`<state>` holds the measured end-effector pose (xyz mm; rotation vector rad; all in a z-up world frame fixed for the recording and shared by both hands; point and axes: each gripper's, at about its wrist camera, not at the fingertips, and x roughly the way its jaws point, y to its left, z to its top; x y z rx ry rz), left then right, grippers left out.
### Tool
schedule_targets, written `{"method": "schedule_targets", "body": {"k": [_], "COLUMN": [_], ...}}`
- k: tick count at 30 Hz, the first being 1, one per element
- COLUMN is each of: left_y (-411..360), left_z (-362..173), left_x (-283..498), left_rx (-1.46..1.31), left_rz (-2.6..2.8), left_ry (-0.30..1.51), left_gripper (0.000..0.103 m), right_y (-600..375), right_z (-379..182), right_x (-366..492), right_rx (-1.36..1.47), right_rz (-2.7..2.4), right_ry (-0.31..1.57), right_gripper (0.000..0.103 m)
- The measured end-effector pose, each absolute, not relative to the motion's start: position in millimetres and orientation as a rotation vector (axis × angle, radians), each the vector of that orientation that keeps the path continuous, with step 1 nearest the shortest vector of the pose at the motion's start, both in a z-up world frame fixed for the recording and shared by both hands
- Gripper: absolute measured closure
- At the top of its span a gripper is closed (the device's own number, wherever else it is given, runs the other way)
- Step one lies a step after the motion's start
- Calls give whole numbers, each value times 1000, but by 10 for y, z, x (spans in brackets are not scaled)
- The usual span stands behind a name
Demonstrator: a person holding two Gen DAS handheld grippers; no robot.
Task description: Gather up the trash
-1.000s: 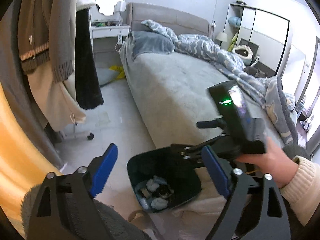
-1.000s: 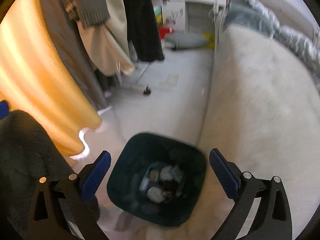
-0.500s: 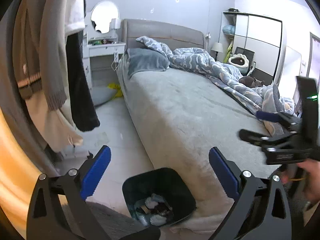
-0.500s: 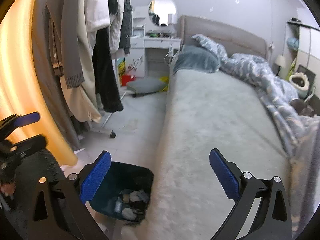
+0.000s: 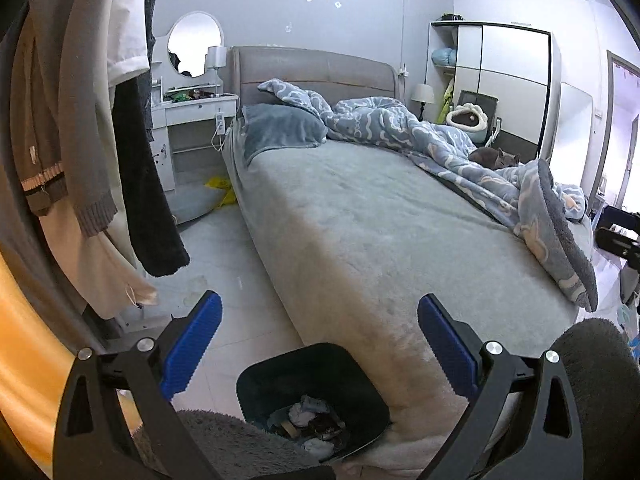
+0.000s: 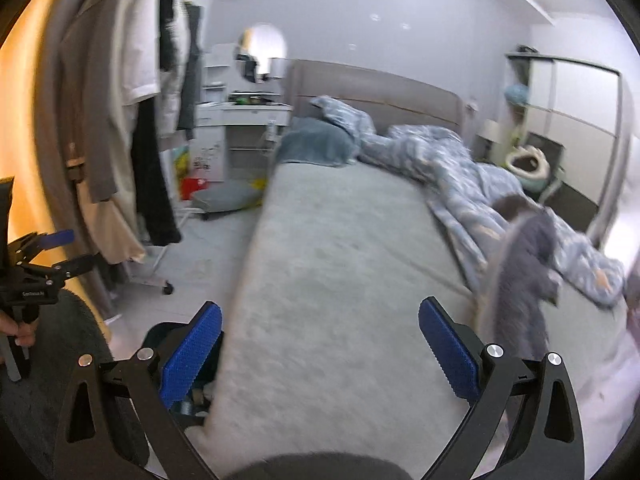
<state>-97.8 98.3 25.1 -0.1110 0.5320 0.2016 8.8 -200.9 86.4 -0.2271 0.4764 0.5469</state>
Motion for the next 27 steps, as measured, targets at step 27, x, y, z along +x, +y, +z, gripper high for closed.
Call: {"method": "schedule_targets", "body": {"k": [27], "left_y": [982], "left_z": [134], "left_x": [-894], "left_rx": [-152], "left_rz": [223], "left_ry": [583], "left_gripper": [3], "right_y": [-2254], "right_z": [600], "right_x": [289], "right_rx": [-119], "right_rz": [581], "right_ry": [576], "right_gripper": [3]}}
